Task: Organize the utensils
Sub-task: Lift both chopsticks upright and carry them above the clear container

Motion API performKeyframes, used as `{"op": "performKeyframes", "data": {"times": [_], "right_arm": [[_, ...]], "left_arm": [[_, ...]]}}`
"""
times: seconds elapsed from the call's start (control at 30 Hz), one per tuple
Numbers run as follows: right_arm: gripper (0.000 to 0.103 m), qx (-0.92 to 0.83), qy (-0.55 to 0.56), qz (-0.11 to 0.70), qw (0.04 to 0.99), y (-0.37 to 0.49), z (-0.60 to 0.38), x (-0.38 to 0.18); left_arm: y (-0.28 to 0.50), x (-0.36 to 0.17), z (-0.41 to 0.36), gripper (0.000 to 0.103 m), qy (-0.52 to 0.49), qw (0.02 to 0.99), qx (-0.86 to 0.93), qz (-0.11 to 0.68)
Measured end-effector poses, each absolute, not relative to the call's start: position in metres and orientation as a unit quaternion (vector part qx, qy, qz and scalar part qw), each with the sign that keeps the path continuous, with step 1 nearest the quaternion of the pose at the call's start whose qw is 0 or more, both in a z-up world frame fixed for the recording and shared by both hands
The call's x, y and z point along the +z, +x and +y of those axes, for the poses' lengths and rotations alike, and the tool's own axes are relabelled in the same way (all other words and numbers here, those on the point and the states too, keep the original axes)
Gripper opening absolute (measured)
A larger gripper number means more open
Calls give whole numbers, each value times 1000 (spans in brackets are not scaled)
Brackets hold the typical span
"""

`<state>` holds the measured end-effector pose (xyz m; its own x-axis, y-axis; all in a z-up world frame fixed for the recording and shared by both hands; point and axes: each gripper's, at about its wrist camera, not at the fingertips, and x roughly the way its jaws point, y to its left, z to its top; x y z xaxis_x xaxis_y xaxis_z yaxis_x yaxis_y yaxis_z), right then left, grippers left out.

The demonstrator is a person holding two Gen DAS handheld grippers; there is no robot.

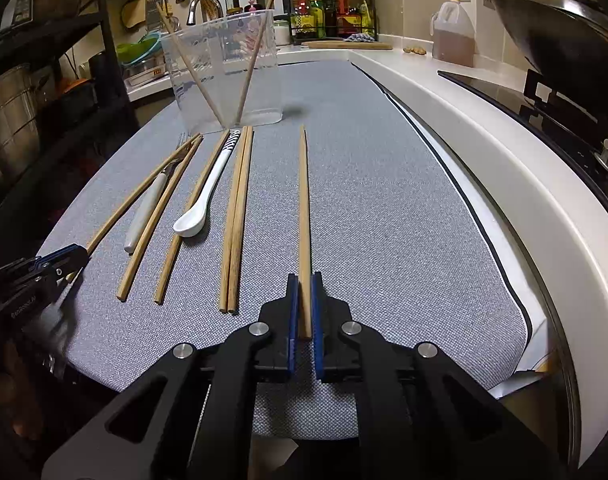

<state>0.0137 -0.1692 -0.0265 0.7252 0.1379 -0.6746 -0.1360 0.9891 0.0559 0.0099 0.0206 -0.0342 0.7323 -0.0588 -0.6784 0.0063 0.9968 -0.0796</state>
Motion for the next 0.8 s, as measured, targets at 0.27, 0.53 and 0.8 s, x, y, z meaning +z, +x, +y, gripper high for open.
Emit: {"op": "performKeyframes", "data": {"times": [0.27, 0.53, 0.8], "right_arm": [[6, 72, -6, 325, 943, -6, -173, 7], [6, 80, -18, 300, 950, -24, -176, 39], [7, 84, -11, 282, 956, -29, -183, 59]], "left_arm": [[-10, -10, 18, 7, -16, 949, -22, 315], [-31, 18, 19, 7, -9, 967, -20, 253], [-38, 33, 15, 6, -7, 975, -22, 221]]}}
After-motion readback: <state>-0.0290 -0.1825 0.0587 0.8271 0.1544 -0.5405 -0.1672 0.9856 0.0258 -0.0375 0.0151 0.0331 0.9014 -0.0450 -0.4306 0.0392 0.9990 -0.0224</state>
